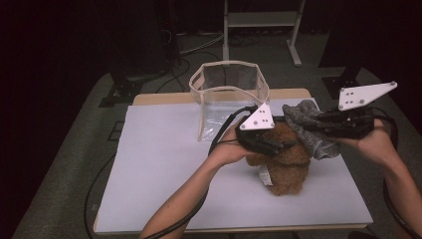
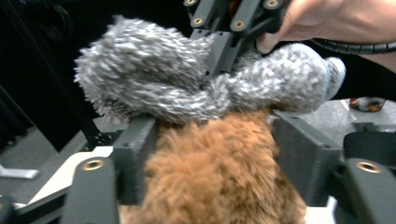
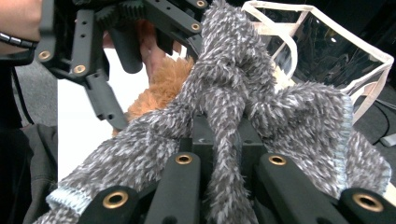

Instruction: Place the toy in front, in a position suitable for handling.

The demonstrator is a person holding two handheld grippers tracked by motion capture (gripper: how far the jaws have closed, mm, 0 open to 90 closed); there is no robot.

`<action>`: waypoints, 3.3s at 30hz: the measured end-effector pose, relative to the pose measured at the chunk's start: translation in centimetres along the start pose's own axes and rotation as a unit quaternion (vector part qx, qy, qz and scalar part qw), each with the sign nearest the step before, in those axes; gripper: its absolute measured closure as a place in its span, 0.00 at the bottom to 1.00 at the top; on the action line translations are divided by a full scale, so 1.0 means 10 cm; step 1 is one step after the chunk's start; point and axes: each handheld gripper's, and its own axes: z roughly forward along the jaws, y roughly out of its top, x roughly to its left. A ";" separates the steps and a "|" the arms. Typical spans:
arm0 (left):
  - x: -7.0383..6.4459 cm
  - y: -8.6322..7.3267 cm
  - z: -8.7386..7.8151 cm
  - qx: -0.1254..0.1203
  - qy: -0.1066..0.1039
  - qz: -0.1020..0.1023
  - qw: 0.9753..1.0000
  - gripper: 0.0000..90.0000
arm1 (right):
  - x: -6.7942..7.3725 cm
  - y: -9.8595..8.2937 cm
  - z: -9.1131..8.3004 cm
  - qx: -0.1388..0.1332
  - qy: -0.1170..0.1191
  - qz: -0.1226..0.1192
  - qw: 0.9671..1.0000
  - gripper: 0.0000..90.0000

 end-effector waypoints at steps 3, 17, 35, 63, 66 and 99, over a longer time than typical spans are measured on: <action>-0.02 -0.05 -0.07 0.007 0.019 0.006 1.000 0.31 | 0.00 0.00 0.00 0.000 -0.003 0.000 1.000 0.91; 0.08 -0.45 0.06 0.024 -0.027 -0.079 0.996 0.08 | 0.01 -0.10 0.00 -0.026 0.010 0.019 0.999 0.91; 0.05 -0.42 0.10 0.032 0.010 -0.064 0.997 0.51 | 0.04 -0.07 0.08 -0.053 0.011 0.015 0.998 0.91; -0.01 -0.37 -0.91 0.054 0.002 -0.052 0.997 0.54 | 0.27 0.67 0.49 -0.054 0.068 -0.039 0.995 0.90; -0.03 -0.40 -0.92 0.066 0.000 -0.052 0.996 0.52 | 0.17 0.43 0.42 -0.079 0.073 0.001 0.994 0.90; -0.24 -0.80 -1.84 0.164 0.029 -0.109 0.980 0.23 | 0.65 0.65 1.69 -0.055 0.156 -0.036 0.986 0.90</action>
